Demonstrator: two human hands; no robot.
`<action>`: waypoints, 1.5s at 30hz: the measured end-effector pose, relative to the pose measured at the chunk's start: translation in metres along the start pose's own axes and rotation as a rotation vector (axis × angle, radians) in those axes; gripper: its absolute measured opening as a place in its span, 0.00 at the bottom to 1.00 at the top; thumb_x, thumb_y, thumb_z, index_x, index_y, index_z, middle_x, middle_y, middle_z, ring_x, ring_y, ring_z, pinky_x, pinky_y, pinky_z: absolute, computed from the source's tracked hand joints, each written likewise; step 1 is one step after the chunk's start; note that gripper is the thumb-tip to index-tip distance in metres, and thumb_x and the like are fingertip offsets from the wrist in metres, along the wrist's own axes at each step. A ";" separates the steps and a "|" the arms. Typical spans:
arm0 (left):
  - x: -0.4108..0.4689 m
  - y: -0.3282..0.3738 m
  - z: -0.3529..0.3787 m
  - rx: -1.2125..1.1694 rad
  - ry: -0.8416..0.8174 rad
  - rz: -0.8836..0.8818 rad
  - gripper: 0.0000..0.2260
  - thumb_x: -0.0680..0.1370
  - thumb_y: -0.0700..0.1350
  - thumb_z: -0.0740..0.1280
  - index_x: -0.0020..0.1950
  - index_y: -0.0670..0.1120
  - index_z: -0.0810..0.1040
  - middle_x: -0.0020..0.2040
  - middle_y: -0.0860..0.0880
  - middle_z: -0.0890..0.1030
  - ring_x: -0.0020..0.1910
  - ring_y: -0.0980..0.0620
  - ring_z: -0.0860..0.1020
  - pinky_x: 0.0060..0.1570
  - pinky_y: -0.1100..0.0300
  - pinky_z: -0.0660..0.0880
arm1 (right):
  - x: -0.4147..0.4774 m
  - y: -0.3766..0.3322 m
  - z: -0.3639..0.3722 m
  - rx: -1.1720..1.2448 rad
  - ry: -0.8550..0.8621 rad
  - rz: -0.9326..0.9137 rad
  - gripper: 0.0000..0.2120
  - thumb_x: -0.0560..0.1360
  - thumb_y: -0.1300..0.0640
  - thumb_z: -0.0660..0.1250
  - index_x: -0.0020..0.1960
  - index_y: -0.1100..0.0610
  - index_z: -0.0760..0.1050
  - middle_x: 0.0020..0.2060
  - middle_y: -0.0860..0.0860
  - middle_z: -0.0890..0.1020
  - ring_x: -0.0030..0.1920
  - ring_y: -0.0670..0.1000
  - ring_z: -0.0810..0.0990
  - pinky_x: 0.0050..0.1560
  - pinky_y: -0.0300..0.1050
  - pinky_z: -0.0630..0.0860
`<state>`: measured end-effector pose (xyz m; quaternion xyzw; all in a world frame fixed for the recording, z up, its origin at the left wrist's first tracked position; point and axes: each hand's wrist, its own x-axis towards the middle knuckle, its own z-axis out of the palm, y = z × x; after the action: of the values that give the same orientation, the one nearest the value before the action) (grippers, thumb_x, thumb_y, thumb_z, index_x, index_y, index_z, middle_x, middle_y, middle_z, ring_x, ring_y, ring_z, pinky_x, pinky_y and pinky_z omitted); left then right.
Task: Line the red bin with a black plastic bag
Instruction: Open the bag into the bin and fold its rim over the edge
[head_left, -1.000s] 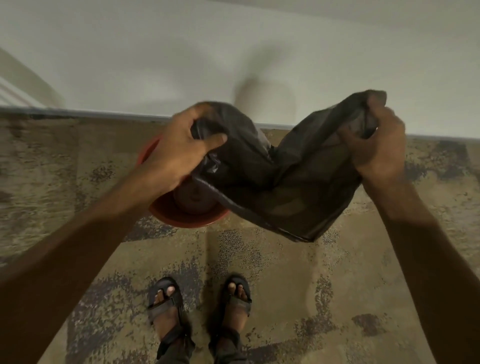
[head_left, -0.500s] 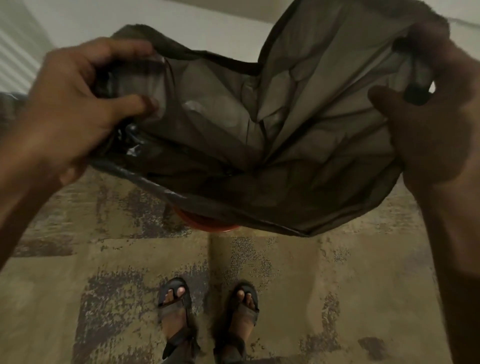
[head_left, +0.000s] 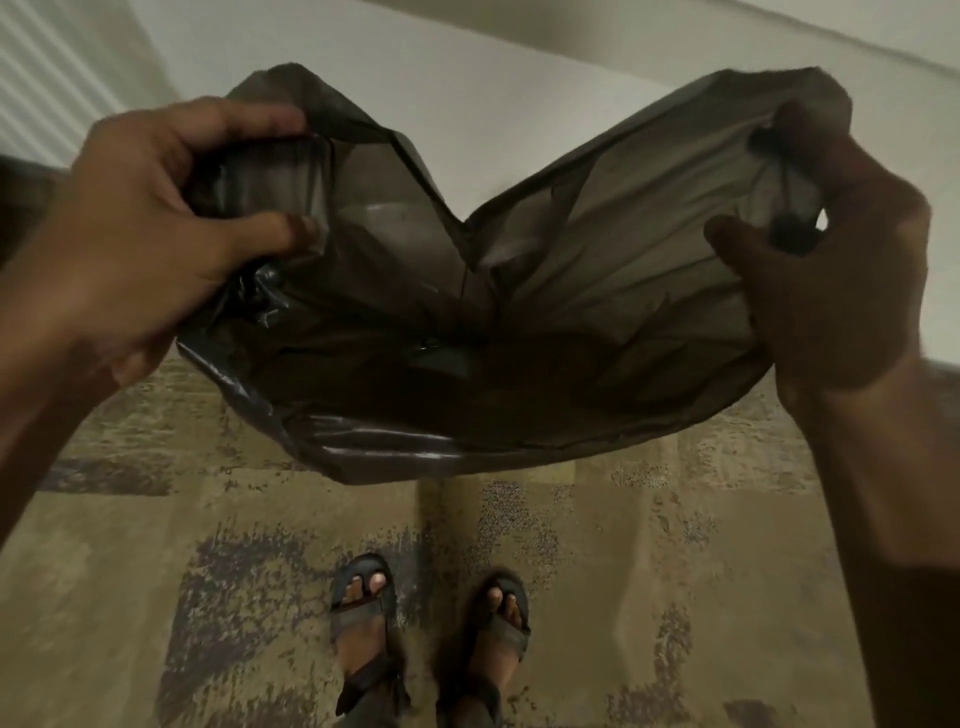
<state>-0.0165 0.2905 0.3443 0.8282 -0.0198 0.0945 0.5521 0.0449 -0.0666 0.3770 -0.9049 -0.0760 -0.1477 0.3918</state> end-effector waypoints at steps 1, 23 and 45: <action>0.004 0.005 0.007 -0.067 0.014 -0.093 0.27 0.66 0.53 0.77 0.64 0.59 0.78 0.58 0.62 0.82 0.56 0.61 0.81 0.46 0.66 0.80 | -0.001 0.003 0.002 -0.016 -0.017 0.022 0.30 0.72 0.61 0.71 0.72 0.60 0.67 0.69 0.52 0.73 0.67 0.49 0.72 0.67 0.42 0.71; 0.005 -0.129 0.098 0.502 -0.133 -0.479 0.28 0.70 0.36 0.73 0.68 0.46 0.72 0.61 0.41 0.78 0.56 0.42 0.77 0.48 0.57 0.71 | -0.045 0.123 0.112 -0.173 -0.159 0.468 0.12 0.76 0.57 0.68 0.58 0.56 0.75 0.44 0.49 0.77 0.38 0.37 0.73 0.30 0.23 0.68; 0.060 -0.240 0.152 0.326 -0.062 -0.564 0.14 0.79 0.32 0.57 0.56 0.39 0.81 0.55 0.42 0.81 0.56 0.46 0.77 0.66 0.52 0.70 | -0.006 0.212 0.212 -0.209 -0.292 0.418 0.18 0.79 0.68 0.55 0.64 0.58 0.74 0.54 0.57 0.80 0.54 0.55 0.77 0.56 0.48 0.76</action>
<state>0.0959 0.2488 0.0802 0.8811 0.2088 -0.0856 0.4157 0.1372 -0.0562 0.0919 -0.9482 0.0725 0.0611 0.3032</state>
